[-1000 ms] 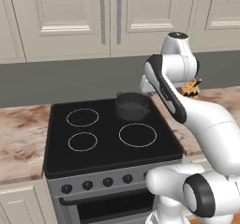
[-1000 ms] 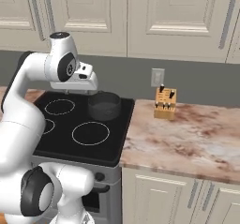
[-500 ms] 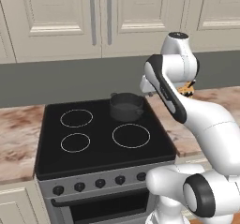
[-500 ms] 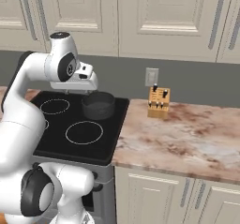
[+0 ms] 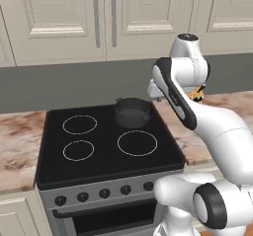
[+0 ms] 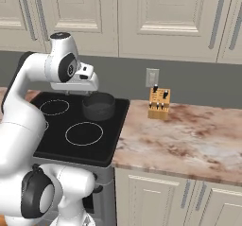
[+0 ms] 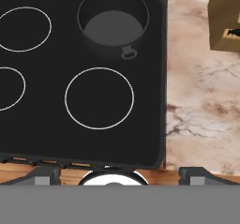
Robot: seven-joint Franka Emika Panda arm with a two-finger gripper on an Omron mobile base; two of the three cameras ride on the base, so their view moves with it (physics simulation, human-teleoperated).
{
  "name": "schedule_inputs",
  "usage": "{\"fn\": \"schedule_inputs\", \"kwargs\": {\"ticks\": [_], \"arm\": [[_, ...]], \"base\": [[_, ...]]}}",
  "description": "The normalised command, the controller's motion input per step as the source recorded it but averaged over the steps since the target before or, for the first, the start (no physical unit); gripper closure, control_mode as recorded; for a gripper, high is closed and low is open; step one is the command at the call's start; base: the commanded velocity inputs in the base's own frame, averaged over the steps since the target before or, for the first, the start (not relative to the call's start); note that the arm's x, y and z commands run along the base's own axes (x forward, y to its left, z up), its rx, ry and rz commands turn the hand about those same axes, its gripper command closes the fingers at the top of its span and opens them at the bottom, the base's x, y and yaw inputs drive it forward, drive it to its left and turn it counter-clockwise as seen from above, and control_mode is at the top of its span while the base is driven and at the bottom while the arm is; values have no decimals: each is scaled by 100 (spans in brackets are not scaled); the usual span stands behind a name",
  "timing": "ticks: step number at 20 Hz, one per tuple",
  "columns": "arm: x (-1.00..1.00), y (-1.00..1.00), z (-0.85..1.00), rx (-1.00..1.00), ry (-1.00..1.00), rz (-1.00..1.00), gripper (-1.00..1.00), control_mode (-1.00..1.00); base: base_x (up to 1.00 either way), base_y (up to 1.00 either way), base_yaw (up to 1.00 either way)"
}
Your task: Turn on the rear right burner of the stove.
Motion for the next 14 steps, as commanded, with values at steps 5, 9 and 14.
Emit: {"fn": "schedule_inputs", "kwargs": {"ticks": [5, 9, 14], "arm": [[0, 42, -23, -3, 0, 0, -100, -100], [-8, 100, -58, -11, -15, 0, -100, -100], [-18, 100, -71, -6, -15, -1, -100, -100]], "base": [[0, -1, 0], [0, 0, 0], [0, 0, 0]]}}
